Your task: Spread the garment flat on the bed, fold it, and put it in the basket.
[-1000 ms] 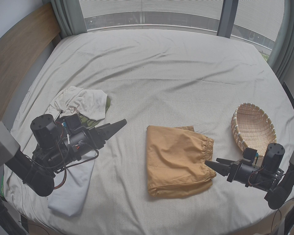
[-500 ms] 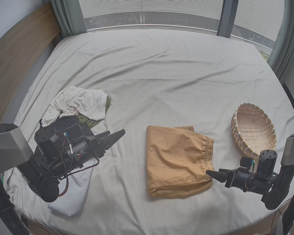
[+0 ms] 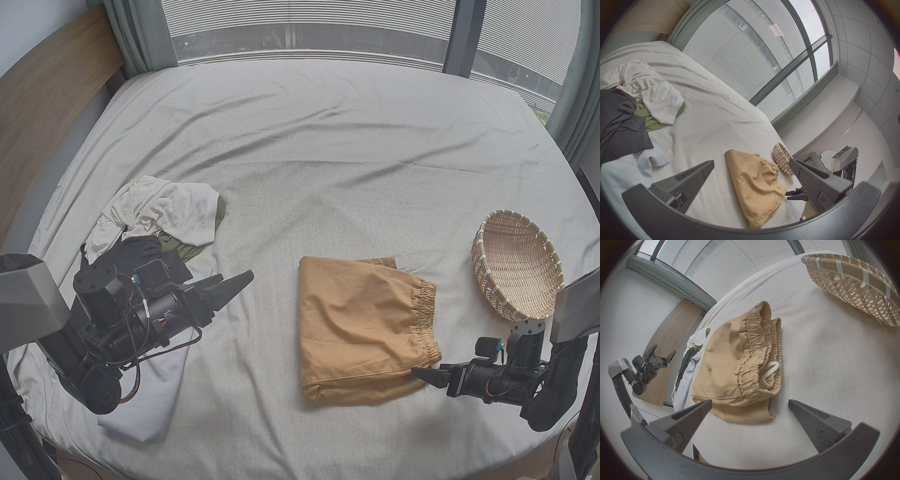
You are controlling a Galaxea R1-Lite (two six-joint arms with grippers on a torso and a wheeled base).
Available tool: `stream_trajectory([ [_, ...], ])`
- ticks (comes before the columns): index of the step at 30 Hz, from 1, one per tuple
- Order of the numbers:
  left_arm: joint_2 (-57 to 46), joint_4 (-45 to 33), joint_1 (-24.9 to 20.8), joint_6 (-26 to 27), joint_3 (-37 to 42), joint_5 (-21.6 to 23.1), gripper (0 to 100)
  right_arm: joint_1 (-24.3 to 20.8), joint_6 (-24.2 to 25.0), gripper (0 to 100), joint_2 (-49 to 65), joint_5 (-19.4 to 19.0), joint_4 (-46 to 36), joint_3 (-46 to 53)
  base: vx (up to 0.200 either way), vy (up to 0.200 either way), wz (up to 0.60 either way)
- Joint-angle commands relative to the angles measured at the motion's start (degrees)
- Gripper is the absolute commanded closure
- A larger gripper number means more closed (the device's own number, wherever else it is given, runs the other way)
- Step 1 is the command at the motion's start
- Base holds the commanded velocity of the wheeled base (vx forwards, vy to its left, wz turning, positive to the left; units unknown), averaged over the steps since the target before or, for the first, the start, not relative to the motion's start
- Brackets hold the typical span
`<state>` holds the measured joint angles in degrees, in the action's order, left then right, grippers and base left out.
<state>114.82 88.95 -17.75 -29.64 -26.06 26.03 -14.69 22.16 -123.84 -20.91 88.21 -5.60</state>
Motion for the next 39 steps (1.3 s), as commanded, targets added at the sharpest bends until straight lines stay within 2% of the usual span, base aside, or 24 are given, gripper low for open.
stream_trajectory([
  [1, 0.05, -0.01, 0.00, -0.07, -0.04, -0.01, 0, -0.25, 0.34, 0, -1.84, -0.10, 0.03, -0.91, 0.000, 0.000, 0.00],
  [4, 0.05, -0.01, 0.00, -0.07, 0.05, -0.10, 0, -0.34, 0.51, 0, -1.84, -0.10, 0.03, -1.08, 0.000, 0.000, 0.00],
  [8, -0.21, 0.08, 0.00, -0.16, -0.04, -0.01, 0, -1.22, 3.15, 0, -2.28, -0.36, 0.03, -2.05, 0.000, 0.000, 0.00],
  [15, -0.39, 0.08, 0.26, -0.07, 0.05, -0.01, 0, -2.36, 3.59, 0, -2.45, -0.36, 0.03, -3.02, 0.000, 0.000, 0.00],
  [19, -0.48, 0.08, 0.96, 0.10, 0.22, -0.01, 0, -3.77, 6.23, 0, -2.63, -0.36, 0.03, -3.63, 0.000, 0.000, 0.00],
  [30, -0.65, 0.08, 1.05, 0.19, -0.04, -0.10, 0, -6.40, 7.46, 0, -3.69, -0.19, 0.12, -6.09, 0.000, 0.000, 0.00],
  [39, -1.00, 0.08, 1.05, 0.10, -0.13, -0.10, 0, -6.49, 8.07, 0, -3.69, 0.08, 0.21, -6.80, 0.000, 0.000, 0.00],
])
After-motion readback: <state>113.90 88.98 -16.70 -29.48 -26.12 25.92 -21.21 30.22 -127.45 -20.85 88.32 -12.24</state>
